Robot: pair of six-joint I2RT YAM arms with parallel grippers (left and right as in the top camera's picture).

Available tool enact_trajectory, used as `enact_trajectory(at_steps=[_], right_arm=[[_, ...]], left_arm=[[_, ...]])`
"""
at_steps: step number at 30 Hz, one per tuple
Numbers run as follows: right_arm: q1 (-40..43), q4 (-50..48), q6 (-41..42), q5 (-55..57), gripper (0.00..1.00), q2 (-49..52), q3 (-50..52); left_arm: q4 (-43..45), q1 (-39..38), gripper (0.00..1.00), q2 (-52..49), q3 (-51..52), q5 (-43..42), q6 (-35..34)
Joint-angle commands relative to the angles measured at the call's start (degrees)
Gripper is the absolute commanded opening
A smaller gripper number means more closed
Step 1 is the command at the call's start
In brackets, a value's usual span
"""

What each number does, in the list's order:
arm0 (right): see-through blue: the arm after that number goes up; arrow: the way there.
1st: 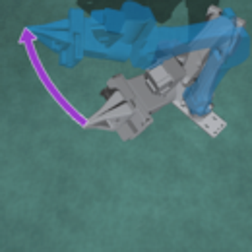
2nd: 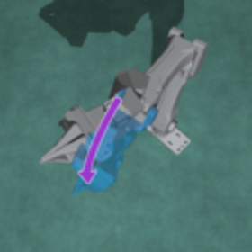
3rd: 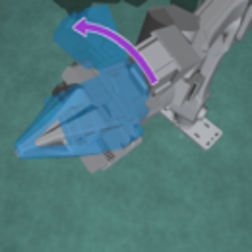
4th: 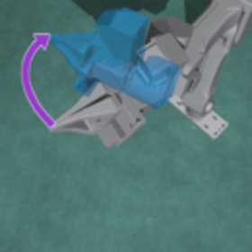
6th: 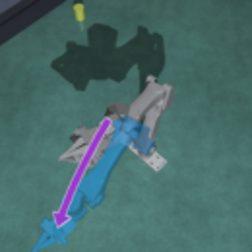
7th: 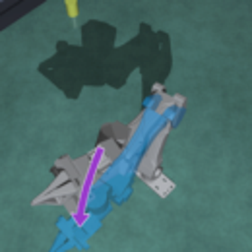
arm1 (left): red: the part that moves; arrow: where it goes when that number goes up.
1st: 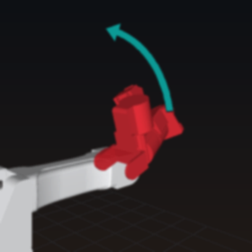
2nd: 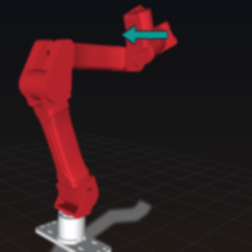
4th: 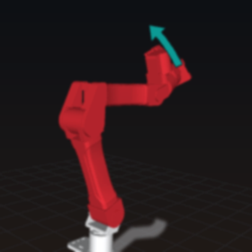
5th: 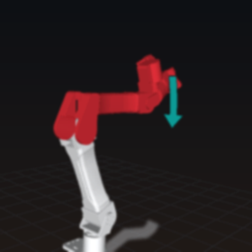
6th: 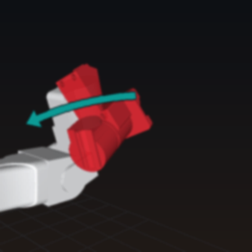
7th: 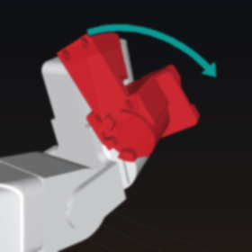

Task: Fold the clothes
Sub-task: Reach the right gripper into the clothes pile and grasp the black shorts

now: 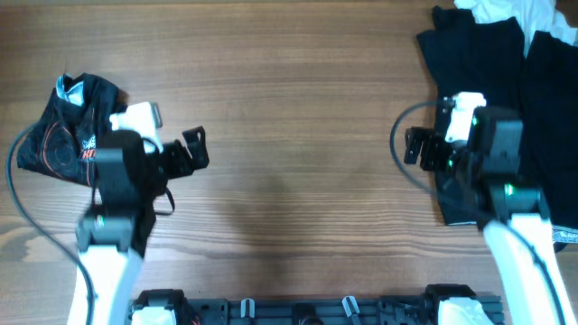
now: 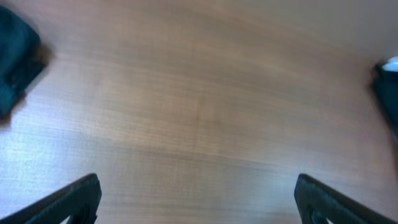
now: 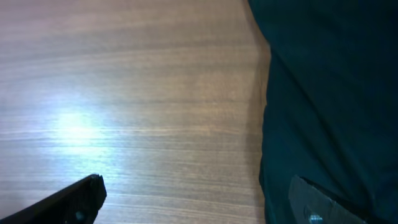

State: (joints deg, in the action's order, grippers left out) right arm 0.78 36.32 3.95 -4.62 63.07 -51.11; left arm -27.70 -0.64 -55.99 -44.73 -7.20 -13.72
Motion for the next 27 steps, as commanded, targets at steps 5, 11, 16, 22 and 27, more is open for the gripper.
enact_trajectory(at_steps=[5,11,16,22,27], right_arm=[[2.82,8.04,17.09,15.13,1.0,18.23,-3.63],[5.35,10.78,26.16,19.67,1.0,32.83,-2.21],[5.64,8.98,26.23,19.23,0.23,38.14,0.5],[5.64,19.71,15.87,16.33,0.04,30.95,-12.63],[1.18,24.22,0.76,-9.81,0.04,23.26,-26.99]], left_arm=[[-1.25,-0.22,1.0,-9.97,-7.52,-0.68,-0.04],[-1.27,-0.22,1.0,-9.97,-7.52,-0.68,-0.04],[-1.25,-0.22,1.0,-9.97,-7.52,-0.68,-0.04],[0.22,-0.22,1.0,-9.97,-7.52,-1.11,-0.28],[0.5,-0.22,1.0,-9.97,-7.52,-1.36,-0.39]])
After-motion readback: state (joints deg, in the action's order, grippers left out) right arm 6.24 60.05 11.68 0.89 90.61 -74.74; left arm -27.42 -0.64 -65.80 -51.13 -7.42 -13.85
